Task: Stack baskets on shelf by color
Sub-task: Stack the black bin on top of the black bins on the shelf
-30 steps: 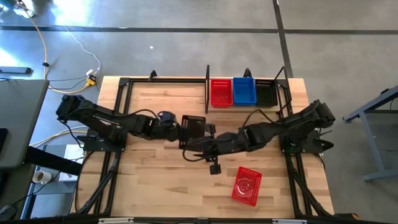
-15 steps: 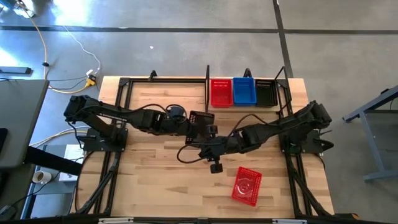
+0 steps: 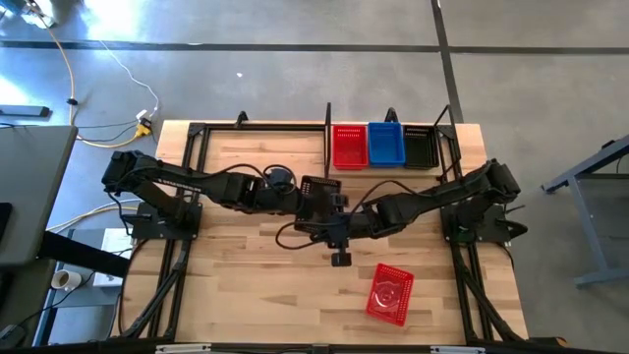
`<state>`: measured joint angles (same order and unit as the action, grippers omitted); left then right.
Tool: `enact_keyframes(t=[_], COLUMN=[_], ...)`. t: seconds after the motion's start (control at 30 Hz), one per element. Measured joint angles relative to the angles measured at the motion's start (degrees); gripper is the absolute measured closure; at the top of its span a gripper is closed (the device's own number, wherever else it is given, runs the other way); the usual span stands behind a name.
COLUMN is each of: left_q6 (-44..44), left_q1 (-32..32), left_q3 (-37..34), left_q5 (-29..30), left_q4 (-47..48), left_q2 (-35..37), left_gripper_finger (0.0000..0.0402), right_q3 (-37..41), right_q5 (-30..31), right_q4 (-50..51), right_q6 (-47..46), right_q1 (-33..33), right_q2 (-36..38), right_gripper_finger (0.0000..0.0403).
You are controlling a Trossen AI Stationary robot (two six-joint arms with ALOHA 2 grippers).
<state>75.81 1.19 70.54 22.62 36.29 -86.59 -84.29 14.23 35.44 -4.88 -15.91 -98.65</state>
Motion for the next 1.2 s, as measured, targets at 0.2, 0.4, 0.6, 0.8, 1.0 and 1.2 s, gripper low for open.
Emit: enact_keyframes(t=[0.2, 0.4, 0.6, 0.8, 1.0, 1.2], left_q6=[0.0, -1.1, -1.6, -4.0, -5.4, -6.1], left_q1=[0.0, -0.6, -1.4, -1.4, -1.3, -1.7], left_q3=[0.0, 0.0, 0.0, 0.0, -0.1, -0.1], left_q5=[0.1, -1.3, -2.5, -2.5, -2.8, -3.6], left_q4=[-1.1, -5.8, -8.0, -10.6, -10.3, -10.5], left_q2=[0.0, 0.0, 0.0, 0.0, 0.0, 0.0], left_gripper_finger=[0.0401, 0.0401, 0.0401, 0.0401, 0.0393, 0.0361], right_q3=[0.0, 0.0, 0.0, 0.0, -0.1, -0.1], right_q5=[-1.0, -1.0, 2.1, 2.3, 3.3, 3.9], right_q4=[1.9, 3.4, 6.5, 8.4, 8.5, 8.7], right_q6=[-0.3, -0.2, -0.5, -5.0, -4.6, -5.0], right_q1=[1.0, 1.3, 1.4, 2.2, 1.5, 0.5], right_q2=[0.0, 0.0, 0.0, 0.0, 0.0, 0.2], right_gripper_finger=[0.0297, 0.0297, 0.0298, 0.0344, 0.0389, 0.0399])
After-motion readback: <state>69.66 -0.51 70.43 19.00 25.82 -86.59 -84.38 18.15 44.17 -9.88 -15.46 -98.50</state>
